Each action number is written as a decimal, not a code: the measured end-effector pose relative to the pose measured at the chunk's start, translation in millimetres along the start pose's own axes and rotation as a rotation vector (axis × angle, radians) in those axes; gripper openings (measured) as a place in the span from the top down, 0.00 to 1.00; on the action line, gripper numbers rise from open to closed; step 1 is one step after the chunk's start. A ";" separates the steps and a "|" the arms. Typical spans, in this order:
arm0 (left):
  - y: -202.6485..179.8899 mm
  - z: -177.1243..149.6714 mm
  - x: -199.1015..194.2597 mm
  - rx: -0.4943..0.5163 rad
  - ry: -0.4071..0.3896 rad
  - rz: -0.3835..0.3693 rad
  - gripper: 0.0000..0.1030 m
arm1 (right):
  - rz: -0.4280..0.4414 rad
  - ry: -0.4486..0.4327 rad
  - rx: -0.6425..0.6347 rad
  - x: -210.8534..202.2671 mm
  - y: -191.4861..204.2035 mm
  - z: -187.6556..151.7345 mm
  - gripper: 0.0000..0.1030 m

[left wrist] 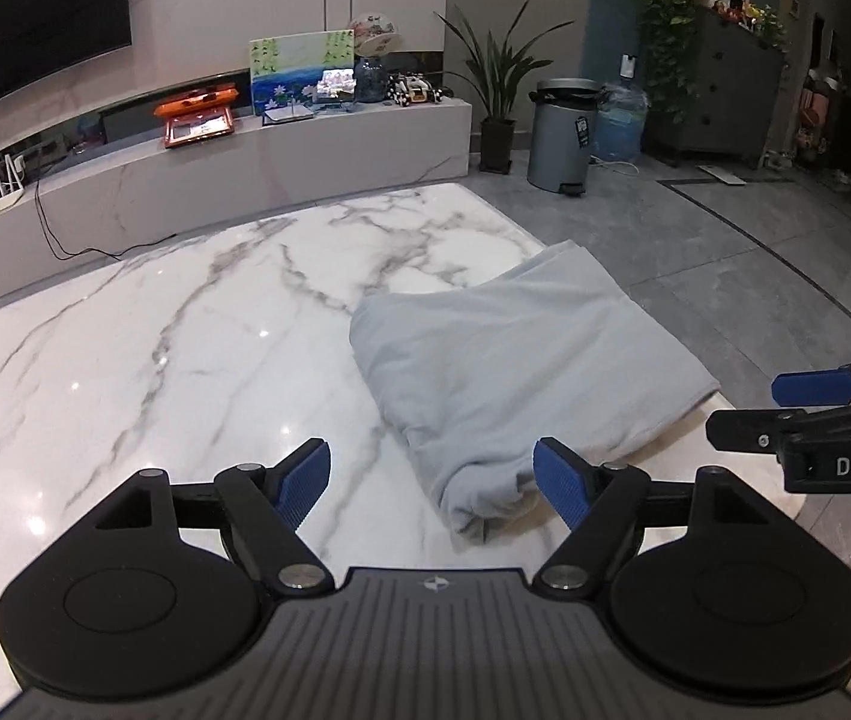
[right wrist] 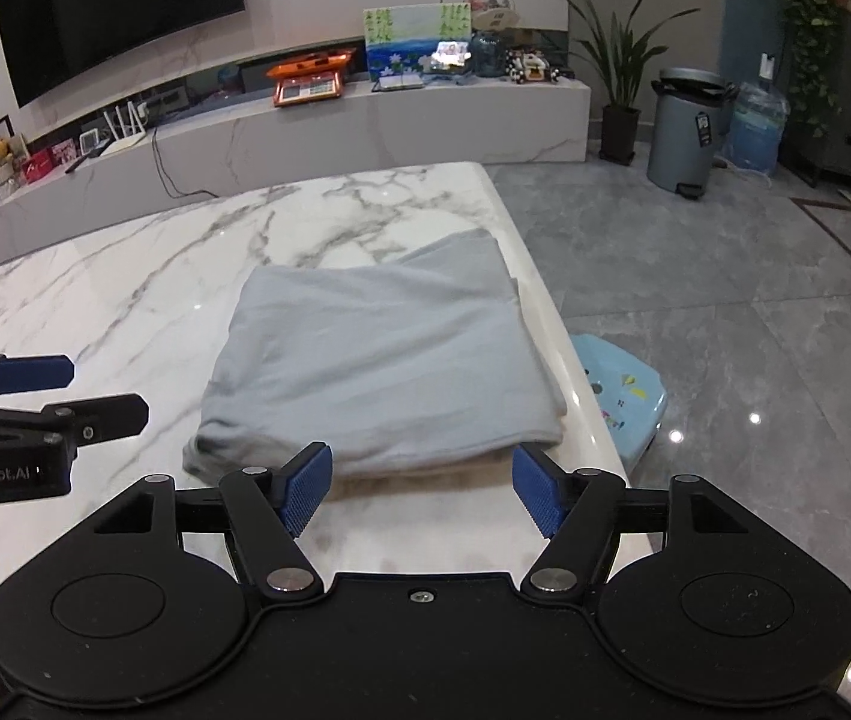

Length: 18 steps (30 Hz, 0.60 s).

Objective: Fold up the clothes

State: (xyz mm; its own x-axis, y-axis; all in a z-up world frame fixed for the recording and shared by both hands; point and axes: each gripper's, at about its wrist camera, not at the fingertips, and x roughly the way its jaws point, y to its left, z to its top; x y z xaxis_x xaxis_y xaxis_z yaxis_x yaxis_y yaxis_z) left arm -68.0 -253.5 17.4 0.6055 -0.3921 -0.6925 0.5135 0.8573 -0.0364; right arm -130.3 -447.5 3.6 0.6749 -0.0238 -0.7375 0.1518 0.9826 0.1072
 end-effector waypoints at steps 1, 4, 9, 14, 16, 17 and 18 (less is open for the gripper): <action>0.6 -0.7 -0.4 -0.001 0.005 -0.003 0.28 | 0.000 0.003 -0.002 -0.4 1.2 -1.6 0.37; 1.2 -0.9 0.5 0.010 0.020 0.004 0.28 | -0.003 0.009 -0.017 -1.2 5.9 -4.0 0.37; 0.6 -3.7 -0.7 0.025 0.042 0.018 0.28 | -0.005 0.006 -0.041 -6.4 13.6 -5.5 0.37; -0.3 -7.5 -4.5 0.032 0.052 0.024 0.28 | -0.001 -0.002 -0.045 -9.9 18.0 -5.7 0.37; -0.7 -8.5 -6.1 0.035 0.053 0.029 0.28 | -0.003 -0.003 -0.045 -10.4 19.0 -5.6 0.37; -1.9 -9.6 -8.6 0.043 0.049 0.039 0.28 | -0.004 -0.003 -0.044 -10.2 19.3 -5.5 0.37; -3.3 -10.0 -10.2 0.054 0.042 0.052 0.28 | -0.004 -0.003 -0.044 -9.8 19.7 -5.4 0.37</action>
State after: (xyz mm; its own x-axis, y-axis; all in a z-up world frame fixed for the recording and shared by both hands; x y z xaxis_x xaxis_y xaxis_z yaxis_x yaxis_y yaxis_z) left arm -81.9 -249.0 17.4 0.6066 -0.3323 -0.7222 0.5146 0.8566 0.0381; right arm -137.9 -427.0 9.3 0.6769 -0.0279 -0.7355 0.1227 0.9896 0.0754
